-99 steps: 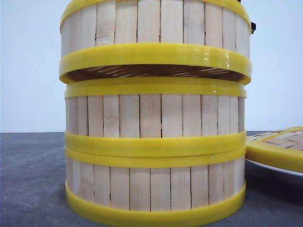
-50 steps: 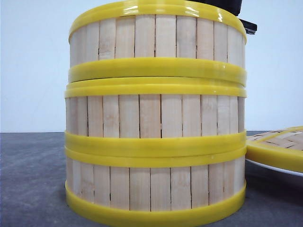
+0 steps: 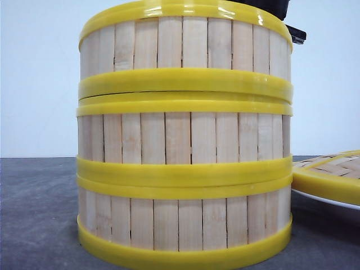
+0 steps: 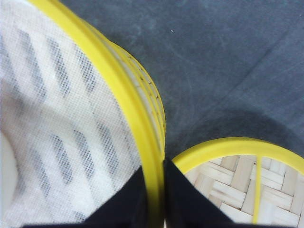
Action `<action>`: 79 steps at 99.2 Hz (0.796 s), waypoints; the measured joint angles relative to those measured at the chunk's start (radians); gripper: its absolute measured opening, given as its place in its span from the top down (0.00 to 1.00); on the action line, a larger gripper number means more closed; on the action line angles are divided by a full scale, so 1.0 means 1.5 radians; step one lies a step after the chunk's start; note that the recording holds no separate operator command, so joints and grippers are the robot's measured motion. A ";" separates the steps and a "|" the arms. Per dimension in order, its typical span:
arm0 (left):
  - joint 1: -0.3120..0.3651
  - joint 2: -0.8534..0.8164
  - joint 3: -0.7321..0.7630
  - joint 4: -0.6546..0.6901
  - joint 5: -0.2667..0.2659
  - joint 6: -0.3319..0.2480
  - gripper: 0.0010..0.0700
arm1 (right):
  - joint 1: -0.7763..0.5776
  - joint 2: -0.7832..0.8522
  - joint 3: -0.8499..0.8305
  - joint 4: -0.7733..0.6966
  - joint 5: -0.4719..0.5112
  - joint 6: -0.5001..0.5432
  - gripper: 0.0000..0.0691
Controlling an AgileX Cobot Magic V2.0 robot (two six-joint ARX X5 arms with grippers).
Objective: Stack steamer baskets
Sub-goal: 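Lower the basket with the right gripper onto the top of the stack, then open the right gripper and pull it away from the stack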
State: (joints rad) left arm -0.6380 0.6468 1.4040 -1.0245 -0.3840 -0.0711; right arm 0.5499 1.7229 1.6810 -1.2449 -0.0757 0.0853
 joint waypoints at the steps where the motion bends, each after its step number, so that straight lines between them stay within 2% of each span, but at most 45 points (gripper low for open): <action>1: 0.000 0.000 0.000 0.001 0.000 0.000 0.85 | 0.000 0.000 0.000 0.000 0.000 0.000 0.97; 58: 0.000 0.000 -0.003 0.008 0.000 0.000 0.85 | 0.004 0.000 -0.001 0.005 -0.016 -0.001 0.97; 64: 0.000 0.000 -0.003 0.008 0.000 0.000 0.85 | 0.004 0.000 -0.001 0.009 -0.020 -0.001 0.94; 79: 0.000 0.000 -0.003 0.008 0.000 0.000 0.85 | 0.007 0.000 -0.001 0.022 -0.030 0.000 0.79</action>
State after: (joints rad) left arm -0.6380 0.6468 1.3994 -1.0126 -0.3840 -0.0711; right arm 0.5610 1.7229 1.6802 -1.2121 -0.1204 0.0856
